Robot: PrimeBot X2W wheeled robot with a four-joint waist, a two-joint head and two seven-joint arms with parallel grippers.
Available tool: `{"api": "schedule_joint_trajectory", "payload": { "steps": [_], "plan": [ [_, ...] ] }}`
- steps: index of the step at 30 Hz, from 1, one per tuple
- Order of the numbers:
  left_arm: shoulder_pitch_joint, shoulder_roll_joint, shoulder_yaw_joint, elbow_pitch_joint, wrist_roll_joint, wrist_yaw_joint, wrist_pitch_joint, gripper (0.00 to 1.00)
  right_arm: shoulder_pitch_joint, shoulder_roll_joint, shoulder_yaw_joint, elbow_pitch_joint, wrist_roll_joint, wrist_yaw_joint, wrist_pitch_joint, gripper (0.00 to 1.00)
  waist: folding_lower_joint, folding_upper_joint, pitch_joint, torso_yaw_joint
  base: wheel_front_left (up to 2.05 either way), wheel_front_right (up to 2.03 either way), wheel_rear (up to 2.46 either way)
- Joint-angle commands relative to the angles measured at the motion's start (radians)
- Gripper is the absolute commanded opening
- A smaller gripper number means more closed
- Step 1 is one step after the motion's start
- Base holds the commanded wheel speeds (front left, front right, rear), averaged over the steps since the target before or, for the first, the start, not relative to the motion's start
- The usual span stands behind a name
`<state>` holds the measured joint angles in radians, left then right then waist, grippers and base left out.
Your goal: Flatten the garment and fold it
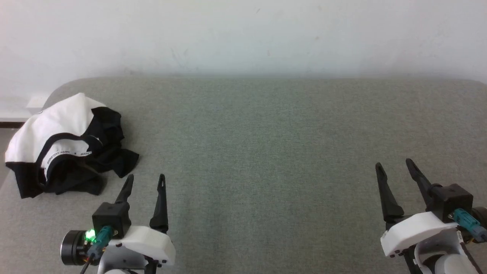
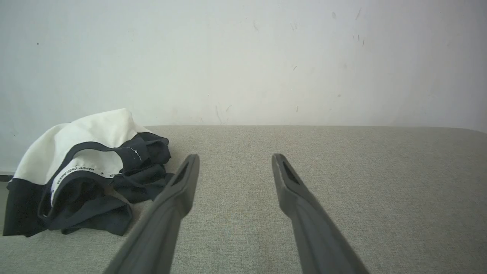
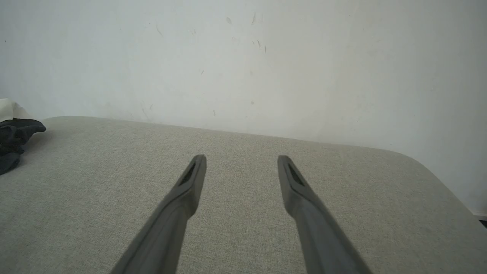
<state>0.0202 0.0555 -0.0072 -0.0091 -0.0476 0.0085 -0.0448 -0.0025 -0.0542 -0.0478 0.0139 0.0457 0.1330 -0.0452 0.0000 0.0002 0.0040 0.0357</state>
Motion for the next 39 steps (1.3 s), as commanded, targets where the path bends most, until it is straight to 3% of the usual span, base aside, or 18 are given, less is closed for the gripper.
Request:
{"api": "schedule_joint_trajectory", "payload": {
  "steps": [1, 39],
  "plan": [
    [0.011, -0.001, -0.002, -0.005, -0.012, 0.0, -0.01, 1.0, 0.012, 0.001, -0.007, 0.003, 0.009, 0.0, -0.009, 1.0, 0.0, -0.0002, 0.001, 0.011, 0.0, 0.0, 0.0],
    [0.056, -0.003, -0.008, -0.03, -0.103, 0.027, -0.089, 1.0, 0.022, 0.002, -0.009, 0.036, 0.037, -0.001, -0.089, 1.0, 0.0, -0.0002, 0.003, 0.269, 0.0, 0.0, 0.0]
  ]
}}
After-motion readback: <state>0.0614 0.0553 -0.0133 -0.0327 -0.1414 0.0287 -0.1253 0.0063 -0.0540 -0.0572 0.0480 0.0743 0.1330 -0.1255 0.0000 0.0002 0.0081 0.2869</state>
